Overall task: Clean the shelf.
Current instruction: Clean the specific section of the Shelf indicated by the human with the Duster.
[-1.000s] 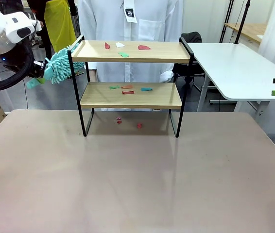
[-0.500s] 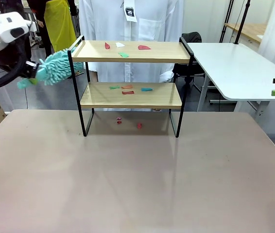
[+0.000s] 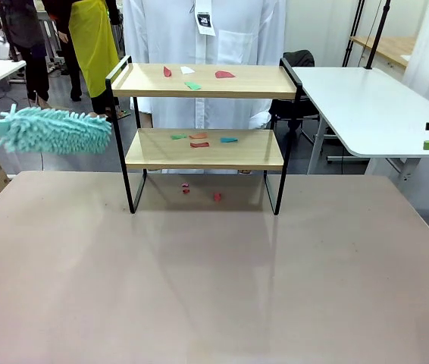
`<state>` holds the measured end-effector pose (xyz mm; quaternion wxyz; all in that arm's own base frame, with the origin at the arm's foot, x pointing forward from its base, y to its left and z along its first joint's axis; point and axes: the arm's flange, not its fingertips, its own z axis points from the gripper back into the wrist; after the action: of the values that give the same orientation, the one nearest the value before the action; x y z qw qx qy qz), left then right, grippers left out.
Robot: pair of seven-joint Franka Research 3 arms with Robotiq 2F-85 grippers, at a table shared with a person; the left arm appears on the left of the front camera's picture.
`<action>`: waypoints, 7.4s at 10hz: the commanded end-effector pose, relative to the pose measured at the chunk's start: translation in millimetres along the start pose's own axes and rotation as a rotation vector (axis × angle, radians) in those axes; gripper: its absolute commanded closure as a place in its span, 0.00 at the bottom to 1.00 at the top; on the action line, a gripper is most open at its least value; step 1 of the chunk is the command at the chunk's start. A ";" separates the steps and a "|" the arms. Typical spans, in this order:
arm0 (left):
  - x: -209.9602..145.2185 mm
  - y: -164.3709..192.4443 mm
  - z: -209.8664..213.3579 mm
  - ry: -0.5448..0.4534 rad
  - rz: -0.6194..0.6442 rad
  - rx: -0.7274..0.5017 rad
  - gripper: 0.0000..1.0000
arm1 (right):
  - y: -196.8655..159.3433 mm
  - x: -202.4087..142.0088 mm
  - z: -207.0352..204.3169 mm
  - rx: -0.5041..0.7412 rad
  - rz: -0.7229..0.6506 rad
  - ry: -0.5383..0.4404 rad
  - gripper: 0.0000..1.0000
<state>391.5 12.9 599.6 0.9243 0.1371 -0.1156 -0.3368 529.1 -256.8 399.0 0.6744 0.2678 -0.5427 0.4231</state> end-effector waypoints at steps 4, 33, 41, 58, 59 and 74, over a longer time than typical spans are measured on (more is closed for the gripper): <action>-34.2 0.9 26.2 0.046 -0.636 -0.112 0.87 | 1.0 8.4 -2.5 -0.013 -0.013 0.012 0.00; -27.6 -31.6 22.9 -0.037 -0.871 -0.238 0.87 | 1.0 8.4 -2.5 -0.013 -0.013 0.012 0.00; -4.9 -54.8 44.1 -0.314 -0.831 -0.377 0.87 | 1.0 8.4 -2.5 -0.013 -0.013 0.012 0.00; 94.7 -247.0 108.6 -0.329 -0.097 -0.426 0.87 | 1.0 8.4 -2.5 -0.013 -0.013 0.012 0.00; 105.6 -264.5 107.6 -0.343 -0.072 -0.452 0.87 | 1.0 8.4 -2.5 -0.013 -0.013 0.012 0.00; 185.9 -327.2 81.6 -0.350 0.331 -0.349 0.87 | 1.0 8.4 -2.5 -0.013 -0.013 0.012 0.00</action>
<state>305.9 -348.9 592.3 0.9389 -0.1127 -0.2107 -0.2476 529.2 -256.8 399.2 0.6724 0.2688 -0.5451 0.4225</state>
